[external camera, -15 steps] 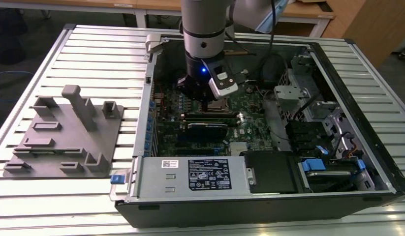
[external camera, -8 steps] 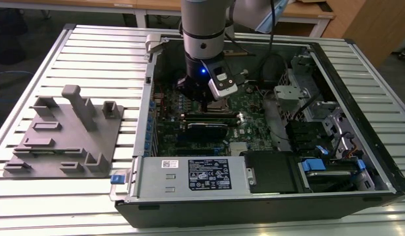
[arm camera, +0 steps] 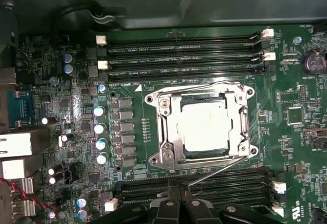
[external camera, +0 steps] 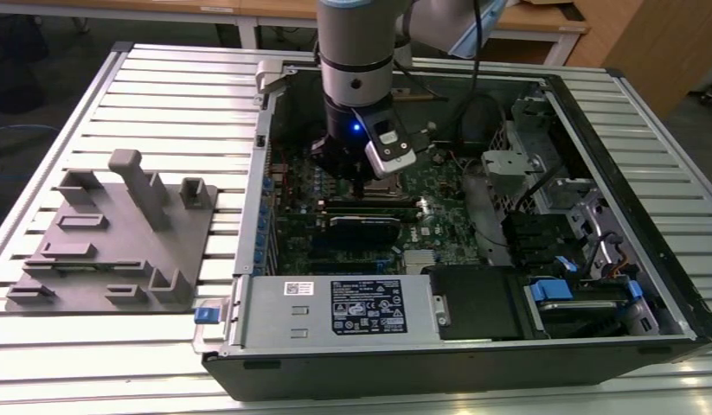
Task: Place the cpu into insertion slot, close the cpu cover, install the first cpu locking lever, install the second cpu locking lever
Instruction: 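Install the second cpu locking lever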
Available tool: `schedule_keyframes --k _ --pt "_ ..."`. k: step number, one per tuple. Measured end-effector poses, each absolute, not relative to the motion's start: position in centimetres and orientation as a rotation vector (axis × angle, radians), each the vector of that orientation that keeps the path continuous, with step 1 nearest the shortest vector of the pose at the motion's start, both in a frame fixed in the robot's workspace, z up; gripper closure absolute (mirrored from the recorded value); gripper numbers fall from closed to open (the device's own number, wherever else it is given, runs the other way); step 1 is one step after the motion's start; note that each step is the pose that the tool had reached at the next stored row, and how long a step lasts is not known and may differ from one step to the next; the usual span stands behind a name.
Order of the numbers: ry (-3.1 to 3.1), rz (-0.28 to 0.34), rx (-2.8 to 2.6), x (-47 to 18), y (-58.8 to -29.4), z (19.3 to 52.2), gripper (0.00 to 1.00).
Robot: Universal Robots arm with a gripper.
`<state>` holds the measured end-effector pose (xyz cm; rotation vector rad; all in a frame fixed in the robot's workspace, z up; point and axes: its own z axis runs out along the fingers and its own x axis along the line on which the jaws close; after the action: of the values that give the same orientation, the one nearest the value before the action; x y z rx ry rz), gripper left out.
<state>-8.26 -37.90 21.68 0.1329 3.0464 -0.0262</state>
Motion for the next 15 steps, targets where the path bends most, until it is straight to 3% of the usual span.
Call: schedule_keyframes --k 15 --pt "3.047 -0.017 0.133 -8.63 -38.02 21.08 0.89"
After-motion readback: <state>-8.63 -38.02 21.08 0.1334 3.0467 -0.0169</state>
